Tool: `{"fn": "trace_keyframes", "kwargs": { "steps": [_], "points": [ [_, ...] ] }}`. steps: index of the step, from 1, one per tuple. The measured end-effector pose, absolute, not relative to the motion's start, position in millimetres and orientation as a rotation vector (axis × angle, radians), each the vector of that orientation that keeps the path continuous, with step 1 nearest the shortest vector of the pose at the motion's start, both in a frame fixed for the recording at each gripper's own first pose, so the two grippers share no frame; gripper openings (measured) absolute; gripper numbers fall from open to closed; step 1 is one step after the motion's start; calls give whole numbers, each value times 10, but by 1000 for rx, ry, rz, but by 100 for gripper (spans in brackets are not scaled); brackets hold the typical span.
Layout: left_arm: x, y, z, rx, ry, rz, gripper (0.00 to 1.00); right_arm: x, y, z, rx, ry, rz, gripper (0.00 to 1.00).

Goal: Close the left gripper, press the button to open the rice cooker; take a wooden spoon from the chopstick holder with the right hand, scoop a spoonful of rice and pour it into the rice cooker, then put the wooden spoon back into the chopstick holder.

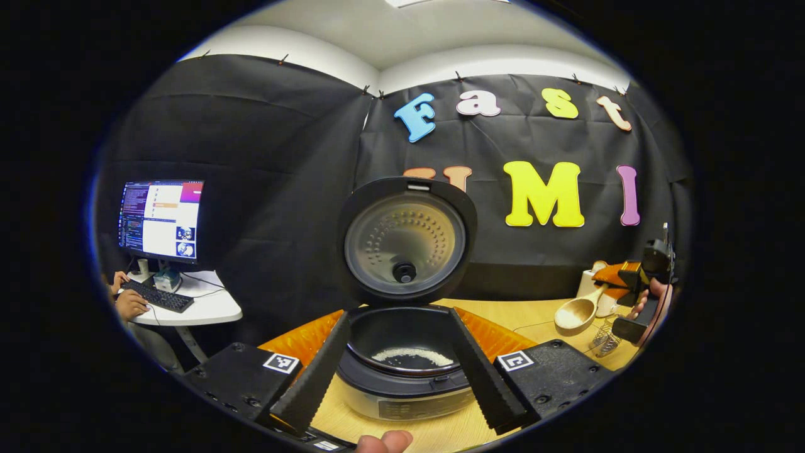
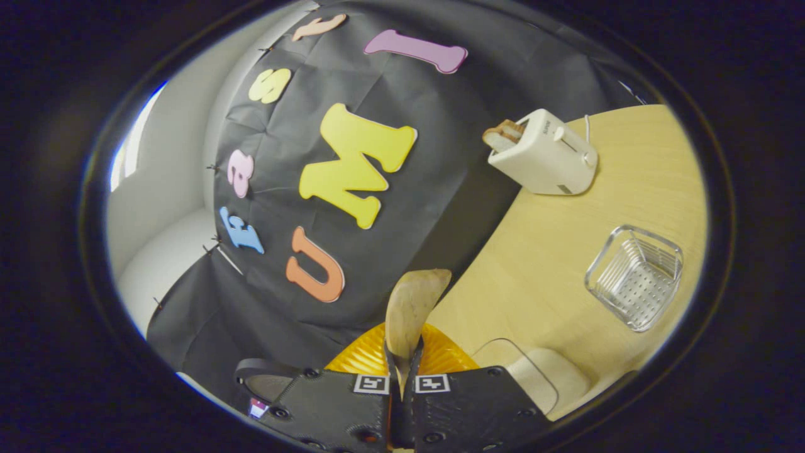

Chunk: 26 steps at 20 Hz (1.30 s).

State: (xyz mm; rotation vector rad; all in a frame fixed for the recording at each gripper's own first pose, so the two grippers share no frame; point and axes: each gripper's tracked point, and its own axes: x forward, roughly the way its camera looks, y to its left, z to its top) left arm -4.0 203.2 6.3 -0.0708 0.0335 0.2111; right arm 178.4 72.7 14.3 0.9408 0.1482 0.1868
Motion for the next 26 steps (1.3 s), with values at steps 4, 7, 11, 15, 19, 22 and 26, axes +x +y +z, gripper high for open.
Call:
{"fn": "trace_keyframes", "kwargs": {
  "steps": [4, 7, 11, 15, 19, 22, 26],
  "points": [
    [-97, 2198, 18, -60, 57, 242, 98, 1816, 1306, 567, 943, 137, 296, 0],
    [-102, 2256, 4, -69, 61, 245, 98, 1822, 1854, 759, 919, 153, 386, 0],
    [-151, 2395, -25, -67, 69, 248, 98, 1832, 2582, 744, 827, 200, 466, 0],
    [-193, 2497, -35, -71, 73, 236, 98, 1834, 3108, 627, 689, 225, 511, 0],
    [-219, 2566, -79, -72, 82, 240, 98, 1780, 3416, 527, 554, 207, 530, 0],
    [-209, 2575, -87, -75, 81, 231, 98, 1750, 3524, 507, 460, 170, 526, 0],
    [-222, 2617, -104, -80, 86, 239, 98, 1734, 3626, 487, 382, 150, 538, 0]
  ]
}}
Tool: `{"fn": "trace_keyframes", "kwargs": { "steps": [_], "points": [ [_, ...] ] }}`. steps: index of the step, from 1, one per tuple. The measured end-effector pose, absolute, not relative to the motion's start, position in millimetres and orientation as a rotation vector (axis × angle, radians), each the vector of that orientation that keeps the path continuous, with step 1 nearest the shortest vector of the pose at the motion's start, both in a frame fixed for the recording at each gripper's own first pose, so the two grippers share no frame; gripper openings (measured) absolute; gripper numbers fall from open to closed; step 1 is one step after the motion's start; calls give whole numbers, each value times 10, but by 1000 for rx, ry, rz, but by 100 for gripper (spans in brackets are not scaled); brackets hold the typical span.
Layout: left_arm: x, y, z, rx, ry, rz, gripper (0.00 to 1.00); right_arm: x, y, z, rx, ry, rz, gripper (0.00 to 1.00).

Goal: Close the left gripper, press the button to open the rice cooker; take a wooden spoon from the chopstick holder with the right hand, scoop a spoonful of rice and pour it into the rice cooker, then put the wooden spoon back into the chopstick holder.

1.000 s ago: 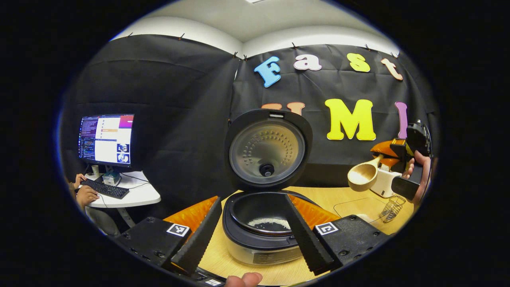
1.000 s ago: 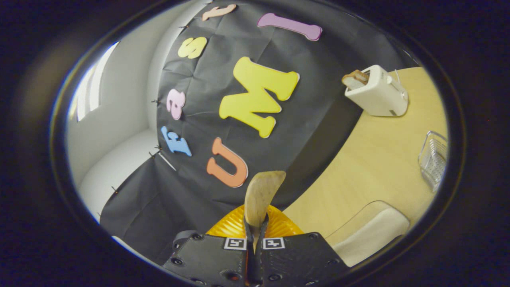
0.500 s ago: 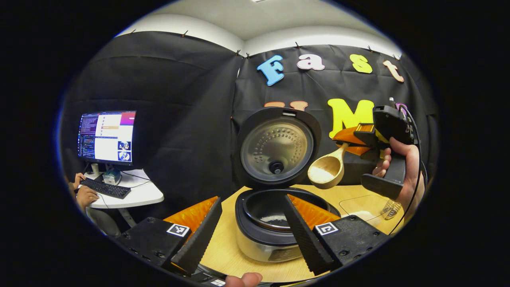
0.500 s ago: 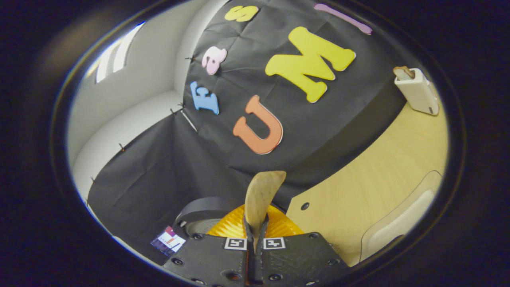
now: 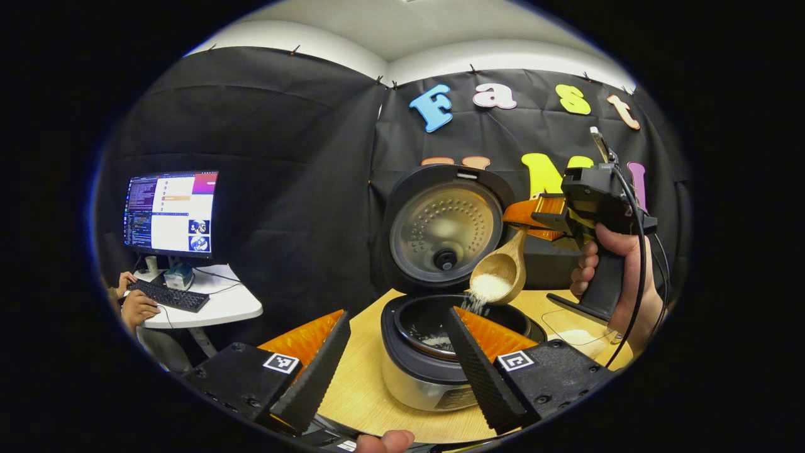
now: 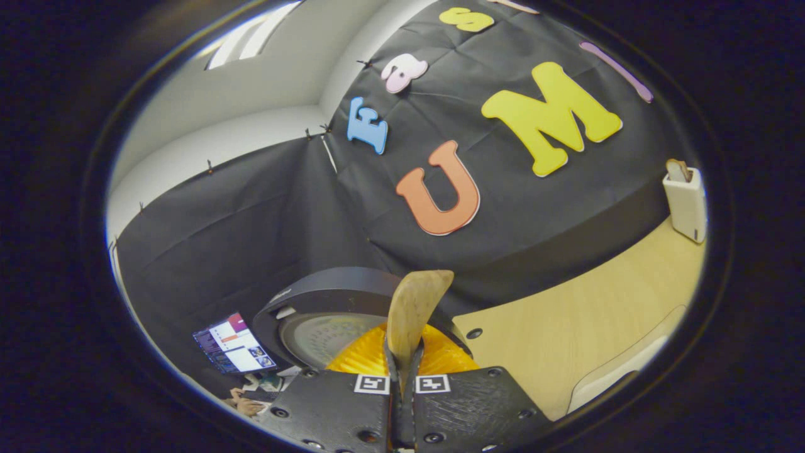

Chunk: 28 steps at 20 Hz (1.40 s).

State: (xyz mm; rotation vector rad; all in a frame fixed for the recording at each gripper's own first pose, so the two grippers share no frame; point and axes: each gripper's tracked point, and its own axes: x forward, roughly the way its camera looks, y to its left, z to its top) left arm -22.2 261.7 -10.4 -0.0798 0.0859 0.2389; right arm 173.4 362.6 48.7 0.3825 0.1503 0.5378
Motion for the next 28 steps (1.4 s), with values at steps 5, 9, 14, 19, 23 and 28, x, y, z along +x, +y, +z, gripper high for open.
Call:
{"fn": "trace_keyframes", "kwargs": {
  "steps": [5, 9, 14, 19, 23, 28],
  "points": [
    [-221, 2616, -97, -87, 82, 232, 98, 1665, 3749, 531, 194, 70, 549, 0],
    [-226, 2621, -108, -86, 84, 233, 98, 1568, 3866, 573, 90, 13, 567, 1],
    [-226, 2611, -96, -88, 86, 232, 98, 1477, 3989, 636, -40, -49, 582, 0],
    [-234, 2589, -64, -82, 78, 227, 98, 1333, 4121, 755, -214, -146, 605, 1],
    [-236, 2603, -66, -86, 79, 232, 98, 1193, 4225, 839, -341, -215, 629, 0],
    [-242, 2584, -42, -83, 74, 229, 98, 1185, 4278, 867, -405, -220, 658, 0]
  ]
}}
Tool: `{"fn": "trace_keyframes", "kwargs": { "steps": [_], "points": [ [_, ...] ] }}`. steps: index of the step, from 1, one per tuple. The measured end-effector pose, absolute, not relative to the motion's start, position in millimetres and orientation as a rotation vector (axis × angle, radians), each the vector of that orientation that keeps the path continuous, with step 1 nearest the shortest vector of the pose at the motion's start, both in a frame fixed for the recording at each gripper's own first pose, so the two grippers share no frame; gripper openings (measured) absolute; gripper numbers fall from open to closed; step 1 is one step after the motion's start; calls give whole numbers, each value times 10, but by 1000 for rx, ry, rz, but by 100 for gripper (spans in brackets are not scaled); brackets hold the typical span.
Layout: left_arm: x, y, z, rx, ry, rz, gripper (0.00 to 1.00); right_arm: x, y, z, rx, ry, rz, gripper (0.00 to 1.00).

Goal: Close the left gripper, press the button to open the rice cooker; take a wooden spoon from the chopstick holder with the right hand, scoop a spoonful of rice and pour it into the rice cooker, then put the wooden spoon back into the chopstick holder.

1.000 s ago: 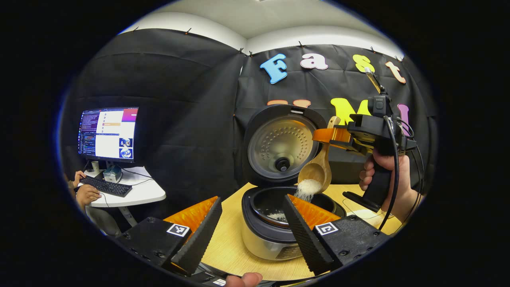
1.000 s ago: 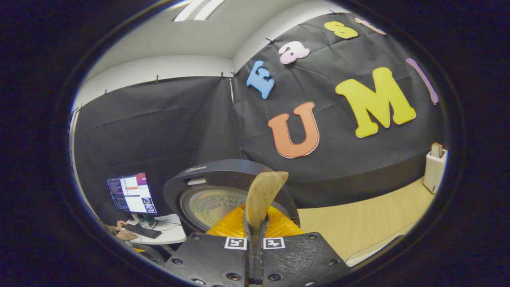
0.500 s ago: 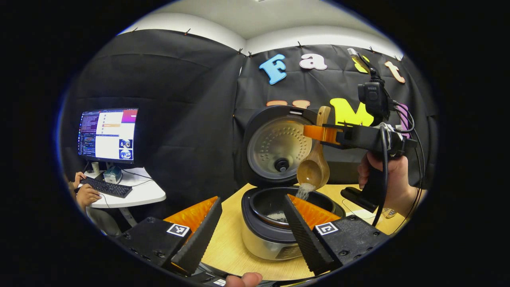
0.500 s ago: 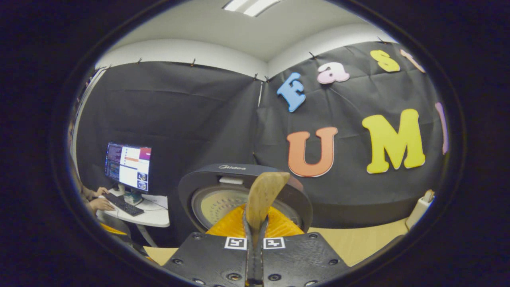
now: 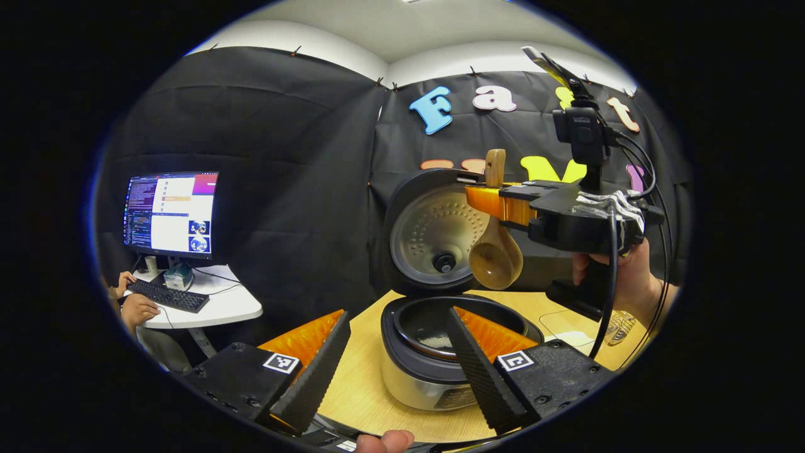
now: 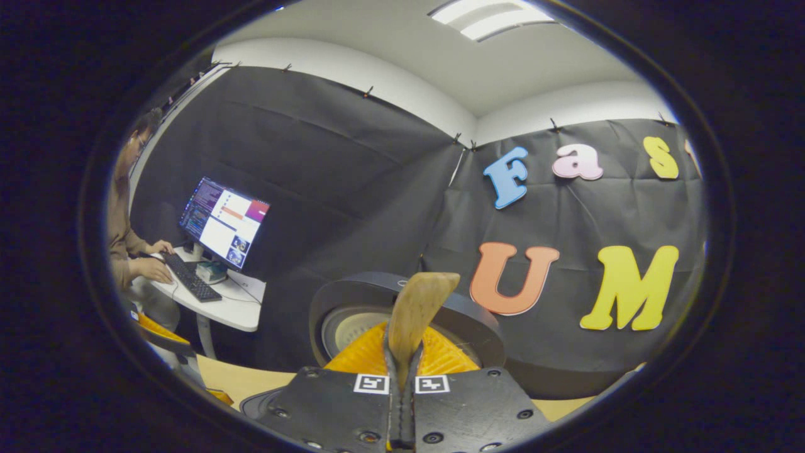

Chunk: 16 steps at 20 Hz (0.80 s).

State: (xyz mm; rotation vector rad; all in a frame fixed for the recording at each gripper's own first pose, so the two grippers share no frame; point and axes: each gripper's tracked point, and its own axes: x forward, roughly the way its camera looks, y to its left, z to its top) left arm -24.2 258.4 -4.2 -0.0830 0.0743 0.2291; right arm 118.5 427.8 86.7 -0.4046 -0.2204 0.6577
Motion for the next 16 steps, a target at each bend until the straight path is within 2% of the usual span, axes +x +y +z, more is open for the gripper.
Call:
{"fn": "trace_keyframes", "kwargs": {
  "steps": [9, 16],
  "points": [
    [-229, 2543, -30, -68, 74, 229, 98, 1241, 4182, 812, -243, -106, 691, 0],
    [-207, 2362, 14, -59, 77, 212, 98, 1168, 3690, 932, -57, -51, 659, 0]
  ]
}}
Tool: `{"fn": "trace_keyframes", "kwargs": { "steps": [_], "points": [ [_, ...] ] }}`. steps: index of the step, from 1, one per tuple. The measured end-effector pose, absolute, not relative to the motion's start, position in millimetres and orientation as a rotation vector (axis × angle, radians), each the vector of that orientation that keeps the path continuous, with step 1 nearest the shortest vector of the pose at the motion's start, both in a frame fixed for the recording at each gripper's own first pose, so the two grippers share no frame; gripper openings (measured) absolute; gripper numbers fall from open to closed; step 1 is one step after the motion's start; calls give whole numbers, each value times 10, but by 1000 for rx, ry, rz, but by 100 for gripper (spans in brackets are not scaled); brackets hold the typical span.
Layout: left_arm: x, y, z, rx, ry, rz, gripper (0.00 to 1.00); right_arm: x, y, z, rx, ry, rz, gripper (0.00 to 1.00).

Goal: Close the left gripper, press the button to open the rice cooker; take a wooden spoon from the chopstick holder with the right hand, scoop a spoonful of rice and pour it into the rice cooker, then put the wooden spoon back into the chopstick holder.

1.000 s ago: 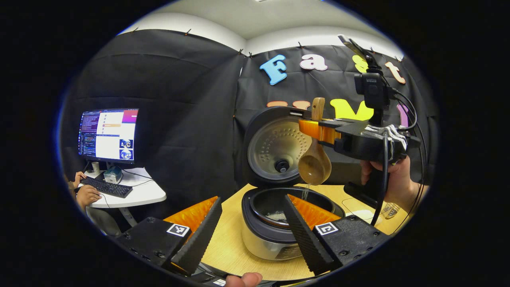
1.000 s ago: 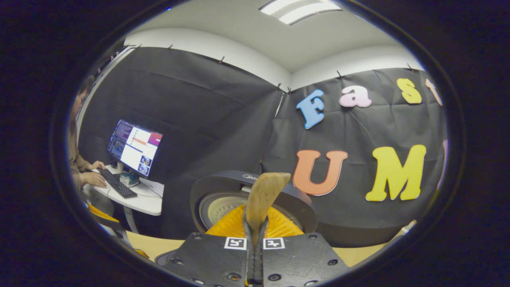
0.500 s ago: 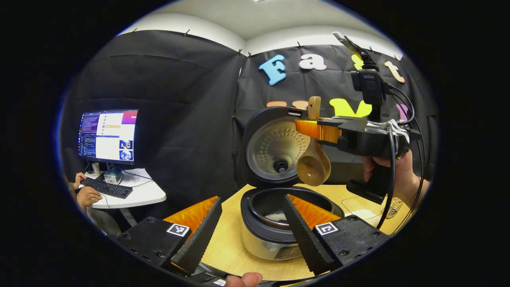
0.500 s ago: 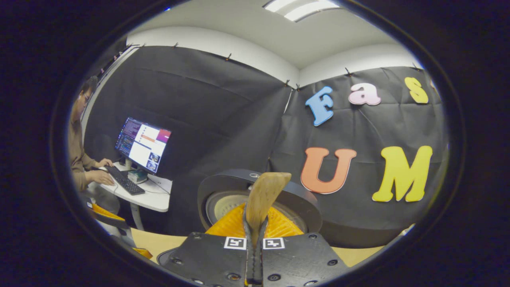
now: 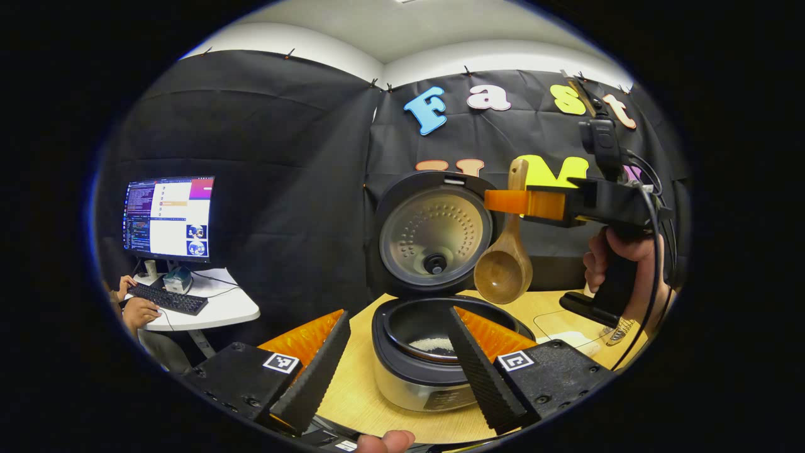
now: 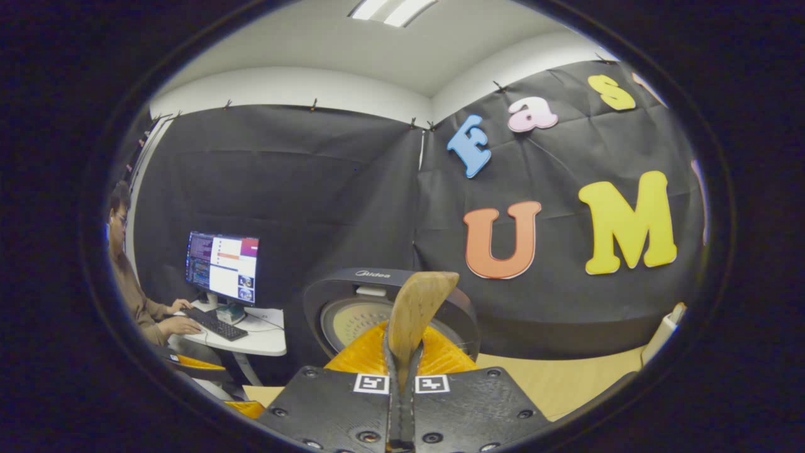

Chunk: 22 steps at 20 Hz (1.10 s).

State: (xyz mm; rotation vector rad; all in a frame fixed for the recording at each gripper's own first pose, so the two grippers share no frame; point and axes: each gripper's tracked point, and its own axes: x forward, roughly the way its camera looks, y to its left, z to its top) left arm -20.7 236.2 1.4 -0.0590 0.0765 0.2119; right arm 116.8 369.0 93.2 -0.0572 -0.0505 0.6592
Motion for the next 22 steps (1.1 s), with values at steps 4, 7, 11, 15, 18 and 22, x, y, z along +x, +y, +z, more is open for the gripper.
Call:
{"fn": "trace_keyframes", "kwargs": {
  "steps": [4, 7, 11, 15, 18, 22],
  "points": [
    [-143, 2141, 51, -33, 73, 175, 98, 1221, 2926, 1070, 39, -63, 541, 0],
    [-131, 2015, 60, -26, 79, 171, 98, 1220, 2250, 1144, 82, -75, 443, 0],
    [-89, 1866, 79, -37, 73, 162, 98, 1248, 1280, 1228, 95, -86, 297, 0],
    [-75, 1805, 73, -22, 77, 168, 98, 1311, 306, 1203, 94, -95, 142, 0],
    [-56, 1723, 69, -7, 76, 159, 98, 1362, -236, 1068, 135, -60, 66, 1],
    [-42, 1632, 80, 14, 72, 139, 98, 1451, -762, 788, 164, -16, -13, 0]
  ]
}}
